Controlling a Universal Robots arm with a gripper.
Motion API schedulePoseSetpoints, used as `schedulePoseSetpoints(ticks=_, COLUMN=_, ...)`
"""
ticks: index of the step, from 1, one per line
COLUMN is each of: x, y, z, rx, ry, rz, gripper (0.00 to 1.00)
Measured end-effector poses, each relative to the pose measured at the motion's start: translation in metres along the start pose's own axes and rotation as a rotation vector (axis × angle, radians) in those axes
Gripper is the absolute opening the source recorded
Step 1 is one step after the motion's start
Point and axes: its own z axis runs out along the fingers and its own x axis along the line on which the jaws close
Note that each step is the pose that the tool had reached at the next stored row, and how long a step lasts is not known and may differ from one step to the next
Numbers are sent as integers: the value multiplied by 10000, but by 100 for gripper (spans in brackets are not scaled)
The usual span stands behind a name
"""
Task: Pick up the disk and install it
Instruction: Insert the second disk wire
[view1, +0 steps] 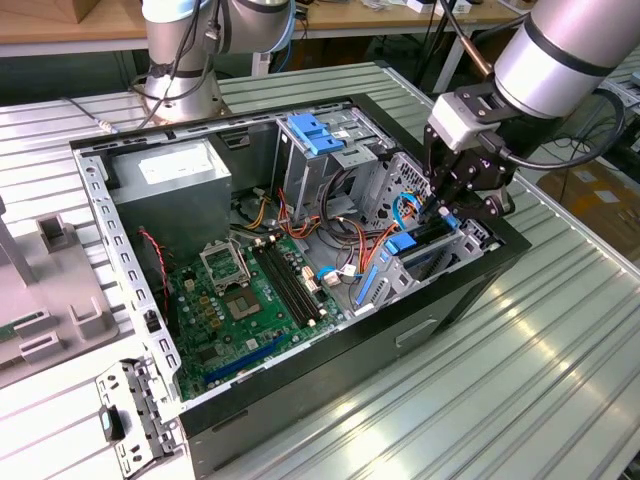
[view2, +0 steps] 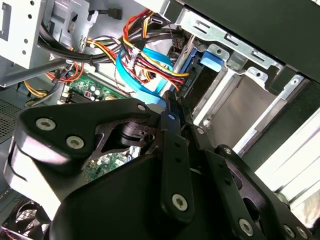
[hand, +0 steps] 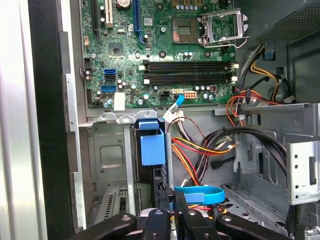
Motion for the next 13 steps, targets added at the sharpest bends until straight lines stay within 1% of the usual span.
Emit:
schedulePoseSetpoints(ticks=2, x=1, y=0, z=3, rx=144, ry=-12, rz=-19, gripper=16)
schedulePoseSetpoints(ticks=3, x=1, y=0, z=3, rx=246, ry=-18, rz=-32, gripper=16)
schedulePoseSetpoints(ticks=8, x=3, y=0, z=3, rx=248, ry=-19, rz=-33, gripper=16)
schedulePoseSetpoints(ticks=10, x=28, y=0, z=5, rx=247, ry=-19, rz=-32, gripper=16)
schedulePoseSetpoints(ticks=13, x=40, y=-1, z=12, rx=248, ry=-28, rz=-32, gripper=16)
